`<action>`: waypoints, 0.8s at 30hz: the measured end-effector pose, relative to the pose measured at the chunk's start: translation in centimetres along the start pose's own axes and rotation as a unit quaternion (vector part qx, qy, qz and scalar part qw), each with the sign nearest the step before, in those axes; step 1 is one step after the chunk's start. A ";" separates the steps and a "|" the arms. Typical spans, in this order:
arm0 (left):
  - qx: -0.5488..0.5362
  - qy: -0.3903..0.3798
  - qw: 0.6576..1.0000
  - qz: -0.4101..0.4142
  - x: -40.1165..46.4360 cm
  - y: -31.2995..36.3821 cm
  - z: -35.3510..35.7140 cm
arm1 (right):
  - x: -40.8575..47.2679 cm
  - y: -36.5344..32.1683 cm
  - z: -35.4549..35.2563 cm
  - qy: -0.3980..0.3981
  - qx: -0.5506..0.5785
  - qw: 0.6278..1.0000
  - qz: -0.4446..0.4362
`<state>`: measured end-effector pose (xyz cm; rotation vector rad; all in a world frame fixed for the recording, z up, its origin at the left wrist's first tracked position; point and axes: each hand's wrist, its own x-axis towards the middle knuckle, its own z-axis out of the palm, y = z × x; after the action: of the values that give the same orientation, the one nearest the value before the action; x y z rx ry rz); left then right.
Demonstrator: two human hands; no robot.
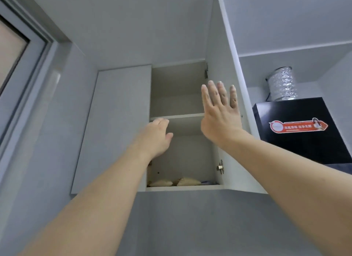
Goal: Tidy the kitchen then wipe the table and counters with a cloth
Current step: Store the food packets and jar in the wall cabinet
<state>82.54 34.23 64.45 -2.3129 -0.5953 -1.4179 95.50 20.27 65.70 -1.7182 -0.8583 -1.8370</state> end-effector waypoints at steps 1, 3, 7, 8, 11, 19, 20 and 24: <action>-0.001 0.002 1.000 0.005 0.2 0.6 -1.1 | -0.2 0.9 -1.2 0.022 0.007 0.999 0.041; -0.016 0.016 1.000 -0.007 1.2 0.9 -2.3 | 0.4 3.1 -1.5 0.040 0.016 0.992 0.116; -0.023 0.013 1.000 0.004 2.1 2.2 -3.5 | -0.6 6.3 -2.2 -0.068 0.152 0.919 0.358; -0.024 0.016 0.999 0.015 2.3 2.8 -3.8 | -0.9 7.1 -2.6 -0.093 0.219 0.877 0.417; -0.031 0.008 0.999 0.026 2.2 4.2 -4.3 | -1.7 7.0 -2.6 -0.167 0.422 0.757 0.469; -0.085 0.024 0.995 0.055 2.2 5.8 -3.9 | -5.9 2.2 -0.7 -0.216 0.452 0.744 0.443; -0.090 0.027 0.994 0.063 2.2 5.9 -3.8 | -6.3 1.9 -0.2 -0.223 0.469 0.752 0.405; -0.092 0.033 0.990 0.097 2.0 6.2 -2.9 | -7.9 0.7 1.0 -0.274 0.539 0.753 0.261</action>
<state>84.50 27.87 66.97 -2.3767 -0.2201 -1.5050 97.46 20.01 58.00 -1.4078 -1.1538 -0.2355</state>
